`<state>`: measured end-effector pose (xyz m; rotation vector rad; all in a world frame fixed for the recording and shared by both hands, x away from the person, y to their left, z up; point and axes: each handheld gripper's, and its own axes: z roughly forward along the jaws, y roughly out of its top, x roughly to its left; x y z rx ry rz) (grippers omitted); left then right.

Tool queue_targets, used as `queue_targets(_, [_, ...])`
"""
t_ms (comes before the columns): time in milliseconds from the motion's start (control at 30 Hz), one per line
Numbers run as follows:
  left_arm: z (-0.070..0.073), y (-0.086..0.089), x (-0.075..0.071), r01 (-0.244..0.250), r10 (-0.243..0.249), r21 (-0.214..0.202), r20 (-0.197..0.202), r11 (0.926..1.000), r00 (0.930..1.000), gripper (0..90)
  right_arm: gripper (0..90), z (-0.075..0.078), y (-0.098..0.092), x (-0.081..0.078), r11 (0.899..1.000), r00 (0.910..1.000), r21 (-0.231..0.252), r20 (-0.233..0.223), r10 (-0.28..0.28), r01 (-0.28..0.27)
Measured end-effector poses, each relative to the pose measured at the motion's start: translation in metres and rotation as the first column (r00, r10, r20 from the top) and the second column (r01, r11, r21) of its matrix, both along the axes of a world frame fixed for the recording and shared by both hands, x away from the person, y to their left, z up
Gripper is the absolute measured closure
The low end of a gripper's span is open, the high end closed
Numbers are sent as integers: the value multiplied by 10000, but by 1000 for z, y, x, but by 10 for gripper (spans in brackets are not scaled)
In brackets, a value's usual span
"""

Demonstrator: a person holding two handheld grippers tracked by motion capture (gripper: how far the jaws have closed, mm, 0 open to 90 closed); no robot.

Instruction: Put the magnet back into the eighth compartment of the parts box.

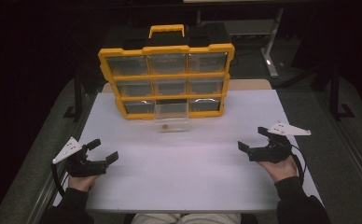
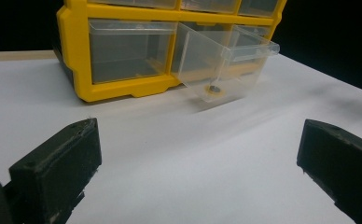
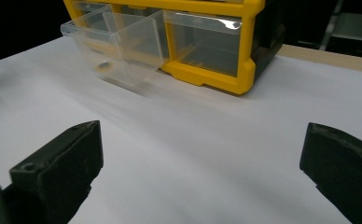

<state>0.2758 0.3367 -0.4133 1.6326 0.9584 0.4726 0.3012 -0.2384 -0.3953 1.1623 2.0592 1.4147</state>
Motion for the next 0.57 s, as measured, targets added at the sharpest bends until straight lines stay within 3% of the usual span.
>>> queue_targets(267, [0, 0, 0, 24, -24, 26, 6, 10000, 10000, 0, 0, -14, -13, -14, 9997, 9996, 219, 266, -57, 51])
queue_targets(333, [0, -1, 0, 26, -26, 28, 8, 10000, 10000, 0, 0, -17, -17, -17, 9989, 9996, 464, 292, 25, -38])
queue_targets(567, [0, -1, 1, 54, -54, 48, -4, 10000, 10000, 0, 0, -19, -24, -23, 9987, 9994, 507, 347, -72, 54])
